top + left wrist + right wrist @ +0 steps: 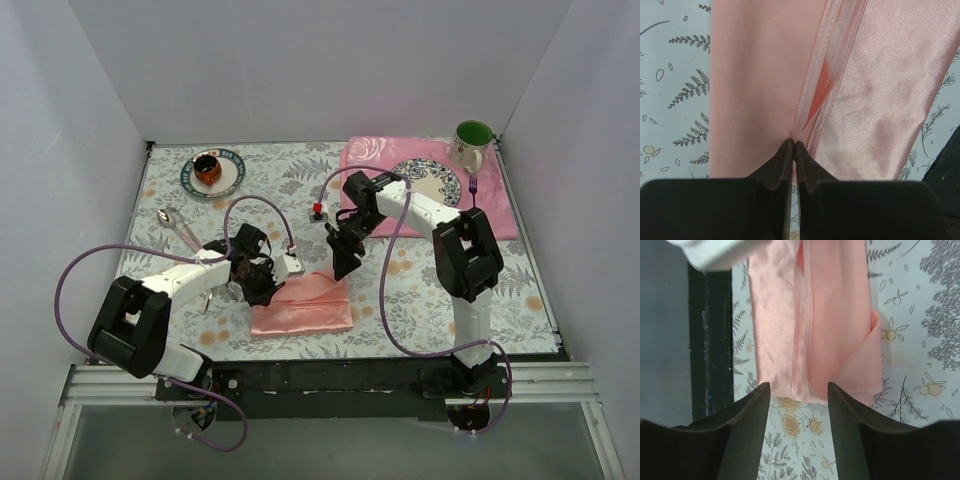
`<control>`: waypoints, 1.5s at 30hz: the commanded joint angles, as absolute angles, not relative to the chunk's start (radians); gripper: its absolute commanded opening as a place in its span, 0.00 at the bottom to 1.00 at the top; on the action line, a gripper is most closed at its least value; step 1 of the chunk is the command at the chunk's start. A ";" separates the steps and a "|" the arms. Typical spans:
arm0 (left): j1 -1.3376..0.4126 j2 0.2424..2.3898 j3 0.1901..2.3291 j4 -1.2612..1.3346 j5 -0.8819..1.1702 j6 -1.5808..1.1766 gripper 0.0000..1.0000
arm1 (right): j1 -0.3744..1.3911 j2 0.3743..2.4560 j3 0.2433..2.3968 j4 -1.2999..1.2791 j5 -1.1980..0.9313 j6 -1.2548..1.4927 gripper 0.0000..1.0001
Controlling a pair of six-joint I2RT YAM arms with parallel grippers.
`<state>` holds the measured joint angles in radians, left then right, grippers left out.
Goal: Fold the napkin into a case and place the utensils inside
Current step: Fold the lower triangle-folded napkin.
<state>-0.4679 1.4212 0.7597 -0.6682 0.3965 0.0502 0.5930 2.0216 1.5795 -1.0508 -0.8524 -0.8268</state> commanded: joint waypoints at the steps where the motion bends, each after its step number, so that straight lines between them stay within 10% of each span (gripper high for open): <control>1: -0.476 1.410 0.735 -0.631 0.379 0.080 0.00 | 0.561 2.023 1.677 -1.115 -1.018 -0.750 0.56; 12: -0.476 1.422 0.723 -0.607 0.364 0.071 0.00 | 0.561 2.052 1.471 -0.706 -0.976 -0.256 0.29; 20: -0.477 1.424 0.719 -0.603 0.357 0.048 0.00 | 0.560 2.089 1.325 -0.701 -0.976 -0.256 0.27; 30: -0.453 1.307 0.850 -0.707 0.584 -0.147 0.47 | 0.561 2.134 1.289 -0.617 -0.893 -0.224 0.27; 45: -0.336 1.623 1.037 -0.621 0.600 -0.275 0.59 | 0.561 2.120 1.292 -0.561 -0.790 -0.216 0.26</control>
